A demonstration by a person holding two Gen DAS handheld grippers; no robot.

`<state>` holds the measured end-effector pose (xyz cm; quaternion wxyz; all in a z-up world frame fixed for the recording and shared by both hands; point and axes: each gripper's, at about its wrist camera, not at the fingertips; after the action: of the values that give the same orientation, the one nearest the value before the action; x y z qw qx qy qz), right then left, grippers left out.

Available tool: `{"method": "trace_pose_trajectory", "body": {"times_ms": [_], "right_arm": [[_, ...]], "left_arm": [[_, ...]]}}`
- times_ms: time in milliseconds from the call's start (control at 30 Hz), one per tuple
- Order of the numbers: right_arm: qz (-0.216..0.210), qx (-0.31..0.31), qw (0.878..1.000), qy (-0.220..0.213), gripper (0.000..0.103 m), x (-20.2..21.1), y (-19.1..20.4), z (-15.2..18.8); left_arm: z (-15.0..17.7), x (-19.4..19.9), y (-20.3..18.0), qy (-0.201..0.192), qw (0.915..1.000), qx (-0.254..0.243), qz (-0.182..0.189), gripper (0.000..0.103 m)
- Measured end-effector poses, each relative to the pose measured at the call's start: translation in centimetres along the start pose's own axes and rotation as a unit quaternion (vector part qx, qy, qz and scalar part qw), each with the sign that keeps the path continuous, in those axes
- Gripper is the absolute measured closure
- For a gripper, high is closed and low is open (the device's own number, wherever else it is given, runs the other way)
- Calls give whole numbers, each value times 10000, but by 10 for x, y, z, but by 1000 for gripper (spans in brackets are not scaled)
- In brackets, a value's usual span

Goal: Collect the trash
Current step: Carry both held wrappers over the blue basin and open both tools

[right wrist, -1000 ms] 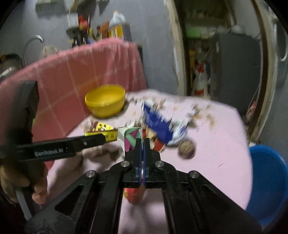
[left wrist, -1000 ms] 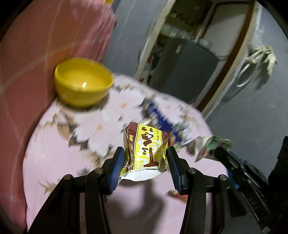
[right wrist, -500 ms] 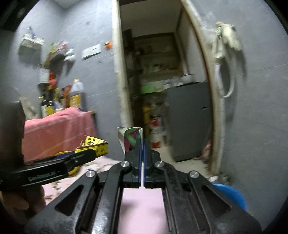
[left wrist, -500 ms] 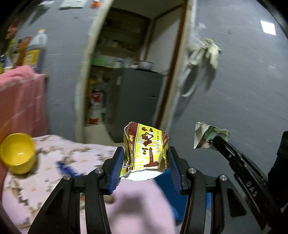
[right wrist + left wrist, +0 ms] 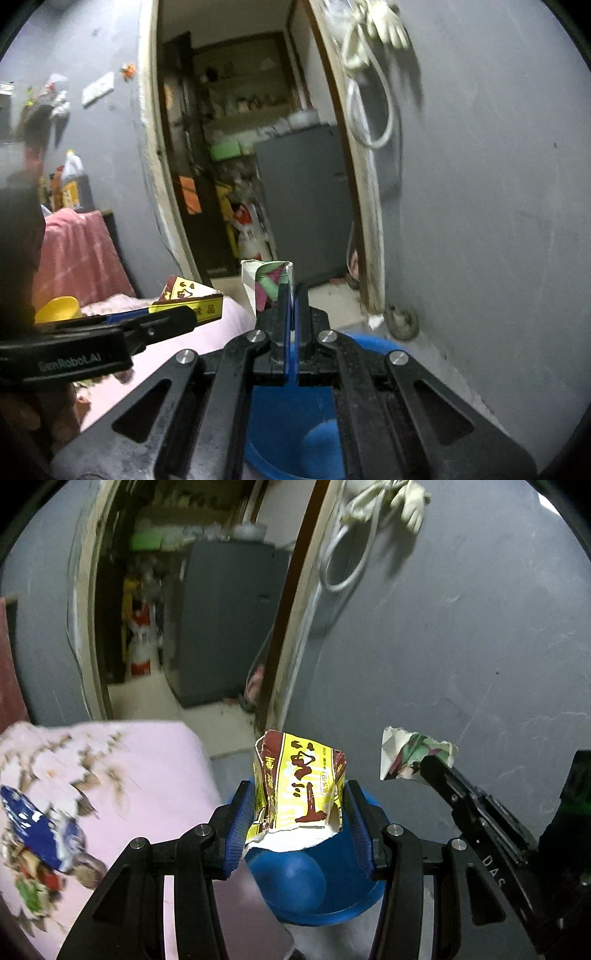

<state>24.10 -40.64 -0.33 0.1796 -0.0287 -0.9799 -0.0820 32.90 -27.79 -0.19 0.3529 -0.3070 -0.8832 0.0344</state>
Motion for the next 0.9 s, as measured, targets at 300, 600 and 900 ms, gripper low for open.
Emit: {"method": "trace_pose_trajectory", "body": {"times_ms": [300, 600, 900], "right_arm": [[48, -404, 9962, 775, 91, -46, -37, 30], [23, -491, 9931, 1069, 71, -64, -44, 39], [-137, -354, 9972, 640, 68, -30, -20, 13]], "left_arm": [[2, -48, 19, 574, 9981, 205, -125, 49], [14, -39, 30, 547, 9976, 322, -264, 48], [16, 20, 34, -12, 9983, 408, -419, 48]]}}
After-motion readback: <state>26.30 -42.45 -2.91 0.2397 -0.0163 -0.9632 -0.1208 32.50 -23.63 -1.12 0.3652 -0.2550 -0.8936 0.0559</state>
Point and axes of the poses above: each gripper's, at about its wrist camera, not at the fingertips, and x roughly against the way its jaws point, y to its left, z to its underside, and after that the axes turned 2 degrees about x, right-handed
